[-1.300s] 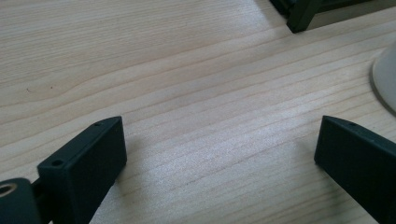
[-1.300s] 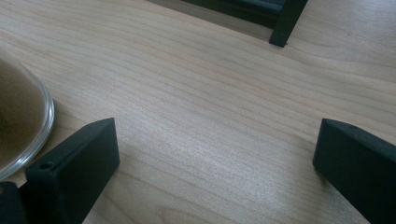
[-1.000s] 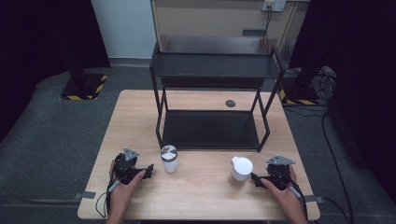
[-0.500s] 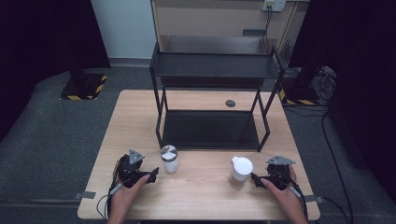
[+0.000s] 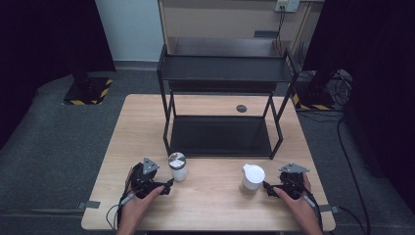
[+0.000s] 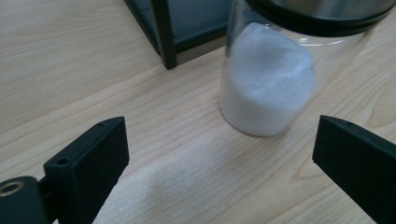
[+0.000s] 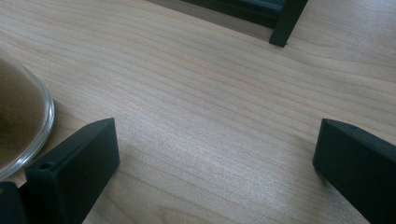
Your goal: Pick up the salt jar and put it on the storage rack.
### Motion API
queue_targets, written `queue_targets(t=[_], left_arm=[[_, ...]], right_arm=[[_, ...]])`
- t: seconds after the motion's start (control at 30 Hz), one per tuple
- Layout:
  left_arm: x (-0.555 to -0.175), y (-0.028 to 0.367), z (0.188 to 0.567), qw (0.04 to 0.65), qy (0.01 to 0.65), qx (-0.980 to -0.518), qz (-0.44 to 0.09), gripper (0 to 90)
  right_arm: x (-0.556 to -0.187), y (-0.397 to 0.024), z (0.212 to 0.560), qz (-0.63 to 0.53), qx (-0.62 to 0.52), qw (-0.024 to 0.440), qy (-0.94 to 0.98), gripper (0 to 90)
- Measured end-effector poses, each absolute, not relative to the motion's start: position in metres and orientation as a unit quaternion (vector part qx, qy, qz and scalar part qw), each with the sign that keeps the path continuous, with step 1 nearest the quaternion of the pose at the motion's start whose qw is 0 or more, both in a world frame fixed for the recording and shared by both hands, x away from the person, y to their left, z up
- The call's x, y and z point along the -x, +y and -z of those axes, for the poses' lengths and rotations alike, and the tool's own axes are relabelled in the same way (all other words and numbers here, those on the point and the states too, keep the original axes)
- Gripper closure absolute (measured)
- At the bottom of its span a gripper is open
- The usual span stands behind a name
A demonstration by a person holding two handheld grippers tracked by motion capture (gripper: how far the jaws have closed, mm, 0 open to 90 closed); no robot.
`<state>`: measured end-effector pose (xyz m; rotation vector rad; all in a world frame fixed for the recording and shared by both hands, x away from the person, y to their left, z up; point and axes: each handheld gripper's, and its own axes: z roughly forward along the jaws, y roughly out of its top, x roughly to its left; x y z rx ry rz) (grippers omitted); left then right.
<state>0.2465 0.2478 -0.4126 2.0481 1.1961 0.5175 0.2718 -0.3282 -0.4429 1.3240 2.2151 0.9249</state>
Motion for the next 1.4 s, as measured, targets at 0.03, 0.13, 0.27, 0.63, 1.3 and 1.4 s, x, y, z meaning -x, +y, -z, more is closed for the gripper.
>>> queue_targets(t=[0.03,0.13,0.27,0.63,1.3,1.4], left_arm=[[-0.246,0.246,0.413,0.350,0.460,-0.791,-0.199,2.6],[-0.246,0.241,0.413,0.349,0.452,-0.796,-0.200,2.6],[-0.246,0.239,0.413,0.351,0.449,-0.797,-0.200,2.4],[-0.246,0.231,0.416,0.358,0.430,-0.805,-0.198,2.2],[-0.248,0.221,0.418,0.351,0.430,-0.807,-0.202,2.6],[-0.249,0.219,0.418,0.351,0.429,-0.807,-0.203,2.8]], right_arm=[[-0.272,-0.328,0.443,-0.331,-0.473,0.199,0.792,0.9],[-0.272,-0.328,0.443,-0.331,-0.473,0.199,0.792,0.9],[-0.272,-0.328,0.443,-0.331,-0.473,0.199,0.792,0.9],[-0.272,-0.328,0.443,-0.331,-0.473,0.199,0.792,0.9],[-0.272,-0.328,0.443,-0.331,-0.473,0.199,0.792,0.9],[-0.272,-0.328,0.443,-0.331,-0.473,0.199,0.792,0.9]])
